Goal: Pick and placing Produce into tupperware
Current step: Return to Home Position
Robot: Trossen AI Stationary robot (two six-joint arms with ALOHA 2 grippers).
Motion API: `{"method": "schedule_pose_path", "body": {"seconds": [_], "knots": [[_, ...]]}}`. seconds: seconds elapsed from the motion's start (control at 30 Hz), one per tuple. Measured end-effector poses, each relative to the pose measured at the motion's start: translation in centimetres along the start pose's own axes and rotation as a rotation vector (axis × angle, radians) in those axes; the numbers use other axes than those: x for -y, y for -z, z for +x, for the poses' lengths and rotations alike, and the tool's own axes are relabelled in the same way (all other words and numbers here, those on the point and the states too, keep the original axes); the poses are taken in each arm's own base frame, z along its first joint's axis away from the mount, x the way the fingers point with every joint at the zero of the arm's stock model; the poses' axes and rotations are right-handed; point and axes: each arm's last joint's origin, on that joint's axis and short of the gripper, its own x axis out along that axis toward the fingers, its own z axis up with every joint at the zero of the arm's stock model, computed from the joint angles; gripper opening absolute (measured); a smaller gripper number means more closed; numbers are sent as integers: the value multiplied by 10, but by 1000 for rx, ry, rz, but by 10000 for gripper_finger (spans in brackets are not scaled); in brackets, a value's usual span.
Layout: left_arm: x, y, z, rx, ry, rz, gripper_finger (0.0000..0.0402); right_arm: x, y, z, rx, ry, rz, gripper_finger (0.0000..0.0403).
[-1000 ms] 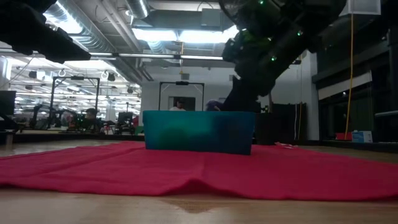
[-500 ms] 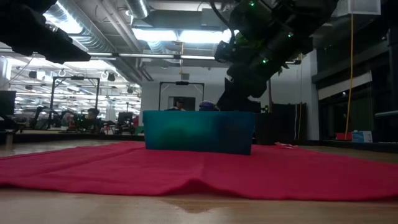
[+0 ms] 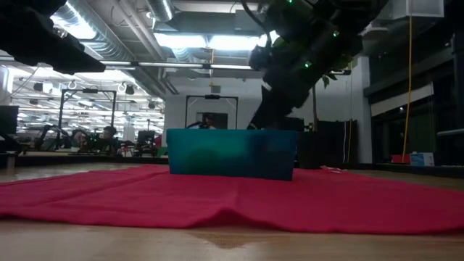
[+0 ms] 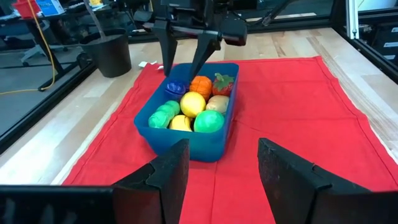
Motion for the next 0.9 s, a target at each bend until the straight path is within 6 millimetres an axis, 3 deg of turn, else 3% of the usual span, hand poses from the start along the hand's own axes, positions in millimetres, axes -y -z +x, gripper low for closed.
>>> {"method": "schedule_pose_path", "body": {"seconds": [0.2,0.4,0.6,0.9], "knots": [[0,-1,0,3,16,5,179,2,-15,-13,36,-3,61,206],[2,-12,-3,46,101,16,179,5,-22,-42,129,-26,87,205],[1,-14,-9,80,256,88,179,-6,-3,-69,289,-172,86,205],[-12,-6,-17,220,273,120,179,-21,23,-104,559,-292,25,205]]}}
